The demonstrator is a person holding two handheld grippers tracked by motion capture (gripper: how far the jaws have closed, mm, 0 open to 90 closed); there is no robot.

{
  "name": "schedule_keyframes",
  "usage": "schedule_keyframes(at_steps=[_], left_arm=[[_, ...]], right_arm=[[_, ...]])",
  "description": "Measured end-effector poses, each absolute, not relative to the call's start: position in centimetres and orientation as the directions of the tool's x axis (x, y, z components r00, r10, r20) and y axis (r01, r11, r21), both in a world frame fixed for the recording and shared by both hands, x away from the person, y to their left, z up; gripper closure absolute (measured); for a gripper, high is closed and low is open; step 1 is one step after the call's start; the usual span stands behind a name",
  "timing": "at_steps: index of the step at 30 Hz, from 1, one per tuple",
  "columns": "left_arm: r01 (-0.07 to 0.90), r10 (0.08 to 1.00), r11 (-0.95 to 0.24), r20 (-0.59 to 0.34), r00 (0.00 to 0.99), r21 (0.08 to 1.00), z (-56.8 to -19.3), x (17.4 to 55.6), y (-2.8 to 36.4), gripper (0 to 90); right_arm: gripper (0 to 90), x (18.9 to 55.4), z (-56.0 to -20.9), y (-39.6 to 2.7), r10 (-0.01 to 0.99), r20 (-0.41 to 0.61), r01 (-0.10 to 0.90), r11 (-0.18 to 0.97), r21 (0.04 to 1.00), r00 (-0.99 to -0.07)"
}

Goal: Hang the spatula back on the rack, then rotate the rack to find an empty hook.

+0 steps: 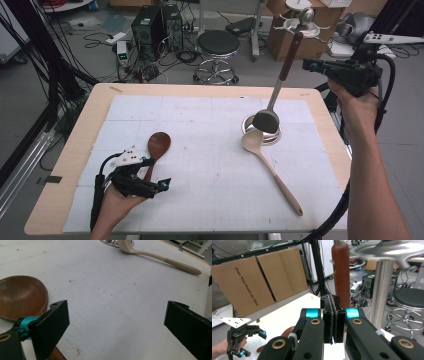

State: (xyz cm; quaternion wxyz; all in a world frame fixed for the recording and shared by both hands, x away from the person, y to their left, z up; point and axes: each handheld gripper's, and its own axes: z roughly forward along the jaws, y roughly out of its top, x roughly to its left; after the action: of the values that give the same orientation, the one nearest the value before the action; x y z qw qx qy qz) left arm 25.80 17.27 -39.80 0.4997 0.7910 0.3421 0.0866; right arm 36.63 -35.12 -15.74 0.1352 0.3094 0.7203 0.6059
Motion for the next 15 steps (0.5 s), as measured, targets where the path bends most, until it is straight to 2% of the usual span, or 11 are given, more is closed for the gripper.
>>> schedule_keyframes(at_steps=[5, 15], left_arm=[[0.451, 0.624, -0.267, -0.204, 0.755, 0.851, -39.8, 25.8, 17.3, 2.6], [0.450, 0.627, -0.263, -0.203, 0.752, 0.853, -39.7, 25.8, 17.1, 2.6]], right_arm=[[89.8, 36.4, -15.2, -35.1, 0.607, 0.168, 0.272, 0.082, 0.959, -0.777], [89.9, 36.6, -14.1, -34.7, 0.629, 0.149, 0.249, 0.074, 0.966, -0.763]])
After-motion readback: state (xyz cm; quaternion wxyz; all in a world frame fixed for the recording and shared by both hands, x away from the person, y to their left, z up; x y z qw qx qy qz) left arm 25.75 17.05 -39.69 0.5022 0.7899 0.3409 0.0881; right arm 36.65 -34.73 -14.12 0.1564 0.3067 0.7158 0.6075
